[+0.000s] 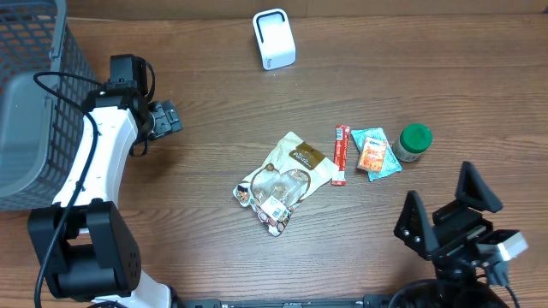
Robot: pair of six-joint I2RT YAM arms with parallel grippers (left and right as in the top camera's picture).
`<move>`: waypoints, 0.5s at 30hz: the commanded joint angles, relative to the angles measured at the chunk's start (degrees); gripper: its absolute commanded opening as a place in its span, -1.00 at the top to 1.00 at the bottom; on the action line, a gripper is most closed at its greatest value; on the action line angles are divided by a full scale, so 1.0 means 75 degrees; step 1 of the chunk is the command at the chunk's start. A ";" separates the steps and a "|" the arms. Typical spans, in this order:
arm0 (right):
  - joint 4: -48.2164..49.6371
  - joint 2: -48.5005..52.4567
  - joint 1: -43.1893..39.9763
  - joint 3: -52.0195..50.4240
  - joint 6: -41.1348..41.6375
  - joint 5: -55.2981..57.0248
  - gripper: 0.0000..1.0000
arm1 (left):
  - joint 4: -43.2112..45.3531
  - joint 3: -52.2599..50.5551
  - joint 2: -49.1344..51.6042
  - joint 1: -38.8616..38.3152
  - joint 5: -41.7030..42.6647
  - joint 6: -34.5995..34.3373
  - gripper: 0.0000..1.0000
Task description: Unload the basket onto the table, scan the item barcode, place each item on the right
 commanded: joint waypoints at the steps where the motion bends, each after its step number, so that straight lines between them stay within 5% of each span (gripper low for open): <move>1: 0.0227 -0.0166 -0.0029 -0.0565 -0.0347 -0.0338 -1.00 | 0.0003 -0.0050 -0.0108 -0.0052 -0.0073 0.0195 -1.00; 15: -0.1378 -0.0166 -0.0026 -0.1180 -0.0367 -0.0102 -1.00 | 0.0003 -0.0050 -0.0108 -0.0052 -0.0073 0.0195 -1.00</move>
